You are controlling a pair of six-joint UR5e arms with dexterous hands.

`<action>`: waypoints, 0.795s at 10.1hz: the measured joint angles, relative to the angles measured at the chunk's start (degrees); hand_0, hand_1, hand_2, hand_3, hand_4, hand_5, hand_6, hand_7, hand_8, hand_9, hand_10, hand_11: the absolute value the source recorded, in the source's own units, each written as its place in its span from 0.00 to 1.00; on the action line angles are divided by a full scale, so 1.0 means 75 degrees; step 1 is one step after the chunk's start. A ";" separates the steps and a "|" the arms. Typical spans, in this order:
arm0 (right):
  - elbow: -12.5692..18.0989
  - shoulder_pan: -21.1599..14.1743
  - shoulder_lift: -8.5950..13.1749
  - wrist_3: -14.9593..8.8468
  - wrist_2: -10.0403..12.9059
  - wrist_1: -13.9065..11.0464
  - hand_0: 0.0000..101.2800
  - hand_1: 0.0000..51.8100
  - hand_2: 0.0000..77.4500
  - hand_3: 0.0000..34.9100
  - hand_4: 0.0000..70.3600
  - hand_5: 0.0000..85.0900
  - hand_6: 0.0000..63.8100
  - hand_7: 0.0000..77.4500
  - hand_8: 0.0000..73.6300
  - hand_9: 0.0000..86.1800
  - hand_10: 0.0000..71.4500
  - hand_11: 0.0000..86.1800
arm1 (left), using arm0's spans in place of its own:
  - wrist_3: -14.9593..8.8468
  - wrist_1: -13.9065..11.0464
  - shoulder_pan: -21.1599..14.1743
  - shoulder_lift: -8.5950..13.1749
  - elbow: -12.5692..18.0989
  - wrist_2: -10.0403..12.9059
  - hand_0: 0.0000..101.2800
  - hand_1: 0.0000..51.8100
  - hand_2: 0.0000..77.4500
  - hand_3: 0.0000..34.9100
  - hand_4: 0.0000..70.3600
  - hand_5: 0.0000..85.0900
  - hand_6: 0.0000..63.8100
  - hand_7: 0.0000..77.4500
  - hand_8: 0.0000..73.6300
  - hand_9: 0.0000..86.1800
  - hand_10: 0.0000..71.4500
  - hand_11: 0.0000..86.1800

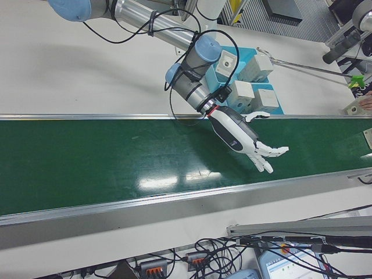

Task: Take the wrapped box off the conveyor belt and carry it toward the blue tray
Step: 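Raise the open right hand above the conveyor belt, palm facing upstream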

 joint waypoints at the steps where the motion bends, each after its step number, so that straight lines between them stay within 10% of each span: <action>1: -0.0023 0.0000 -0.0092 -0.0001 0.0006 0.0316 0.54 0.44 0.30 0.20 0.23 0.26 0.12 0.31 0.00 0.05 0.00 0.02 | 0.0000 0.0000 0.0000 0.0000 0.0000 0.0000 0.00 0.00 0.01 0.00 0.00 0.01 0.00 0.01 0.01 0.00 0.01 0.01; 5: -0.0014 0.0037 -0.0221 0.0008 0.0014 0.0691 0.52 0.40 0.28 0.12 0.27 0.25 0.14 0.34 0.01 0.06 0.04 0.04 | 0.0000 0.0000 0.0000 0.0000 0.0000 0.0000 0.00 0.00 0.01 0.00 0.00 0.01 0.00 0.01 0.01 0.00 0.01 0.00; 8: 0.0339 0.0291 -0.0225 -0.0038 -0.0033 0.0005 0.53 0.43 0.27 0.18 0.29 0.27 0.15 0.36 0.01 0.07 0.00 0.03 | 0.0000 0.0000 0.0000 0.0000 0.0000 0.0000 0.00 0.00 0.01 0.00 0.00 0.01 0.00 0.01 0.01 0.00 0.01 0.00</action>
